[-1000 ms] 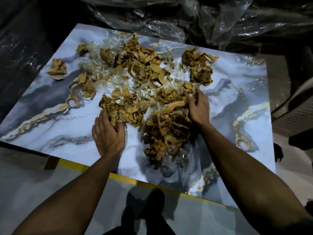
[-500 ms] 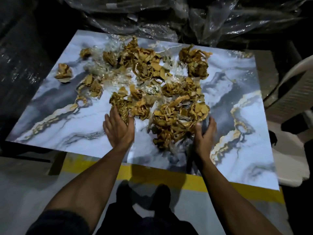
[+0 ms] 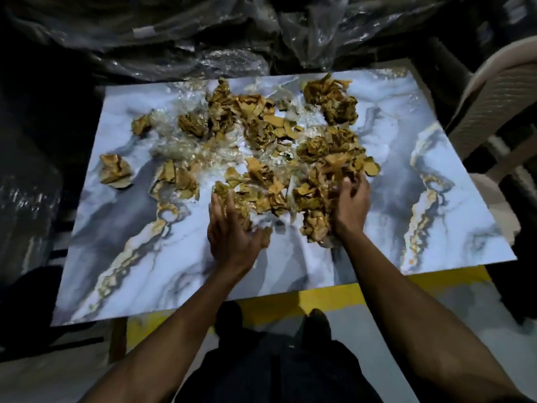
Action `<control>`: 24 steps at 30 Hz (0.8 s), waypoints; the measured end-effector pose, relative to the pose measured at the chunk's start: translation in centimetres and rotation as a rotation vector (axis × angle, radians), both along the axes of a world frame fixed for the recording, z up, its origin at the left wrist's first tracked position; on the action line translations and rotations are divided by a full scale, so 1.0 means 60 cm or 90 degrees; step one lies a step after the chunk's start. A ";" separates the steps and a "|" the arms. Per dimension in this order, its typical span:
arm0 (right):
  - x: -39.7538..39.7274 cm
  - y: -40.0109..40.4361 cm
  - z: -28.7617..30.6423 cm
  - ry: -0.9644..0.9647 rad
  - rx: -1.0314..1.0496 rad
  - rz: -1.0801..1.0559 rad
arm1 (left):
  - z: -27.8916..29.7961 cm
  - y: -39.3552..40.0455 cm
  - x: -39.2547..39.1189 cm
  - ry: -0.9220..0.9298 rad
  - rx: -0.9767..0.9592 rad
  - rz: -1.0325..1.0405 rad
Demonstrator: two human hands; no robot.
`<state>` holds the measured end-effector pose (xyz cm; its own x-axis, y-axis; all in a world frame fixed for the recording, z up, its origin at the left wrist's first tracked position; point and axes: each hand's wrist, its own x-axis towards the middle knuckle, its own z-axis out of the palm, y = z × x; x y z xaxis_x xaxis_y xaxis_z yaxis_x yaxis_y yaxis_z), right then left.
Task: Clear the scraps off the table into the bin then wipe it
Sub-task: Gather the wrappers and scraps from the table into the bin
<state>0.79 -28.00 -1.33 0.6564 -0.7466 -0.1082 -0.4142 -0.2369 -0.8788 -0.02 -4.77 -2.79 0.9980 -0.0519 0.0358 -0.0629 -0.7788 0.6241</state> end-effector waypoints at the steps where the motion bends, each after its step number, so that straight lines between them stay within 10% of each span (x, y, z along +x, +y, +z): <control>1: -0.010 -0.002 -0.004 -0.007 -0.007 -0.025 | -0.002 0.019 0.006 -0.024 0.026 -0.061; 8: -0.078 0.055 -0.035 -0.021 0.004 -0.110 | -0.020 0.087 0.061 -0.084 0.163 -0.383; 24: 0.037 0.159 -0.024 0.073 -0.037 -0.205 | -0.016 0.040 0.097 -0.106 0.146 -0.257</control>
